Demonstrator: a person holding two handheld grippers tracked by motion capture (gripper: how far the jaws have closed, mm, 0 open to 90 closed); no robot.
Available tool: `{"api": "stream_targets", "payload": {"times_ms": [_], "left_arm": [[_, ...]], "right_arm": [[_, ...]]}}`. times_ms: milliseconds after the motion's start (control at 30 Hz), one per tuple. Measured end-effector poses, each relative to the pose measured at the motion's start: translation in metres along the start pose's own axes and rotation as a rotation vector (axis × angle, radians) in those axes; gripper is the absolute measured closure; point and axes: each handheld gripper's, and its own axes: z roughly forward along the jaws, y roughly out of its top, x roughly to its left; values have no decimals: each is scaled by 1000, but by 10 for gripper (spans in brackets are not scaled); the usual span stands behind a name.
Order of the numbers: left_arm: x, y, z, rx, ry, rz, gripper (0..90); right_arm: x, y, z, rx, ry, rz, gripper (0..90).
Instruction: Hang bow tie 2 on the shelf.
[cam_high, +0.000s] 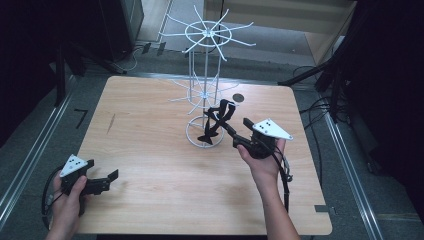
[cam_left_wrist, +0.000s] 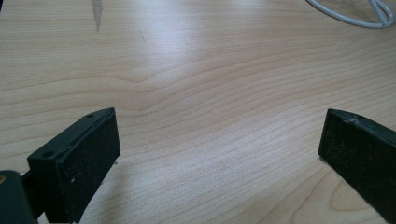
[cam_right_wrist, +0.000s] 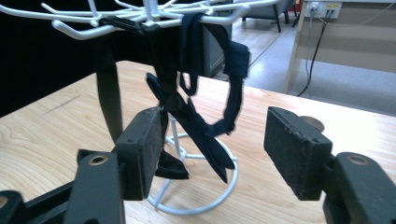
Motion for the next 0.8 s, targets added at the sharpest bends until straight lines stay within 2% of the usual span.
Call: {"api": "stream_targets", "payload": {"times_ms": [800], "left_arm": [[0,0,0,2,1,0,0]], "right_arm": [[-23,-30,-21,55,-40,29,293]]}}
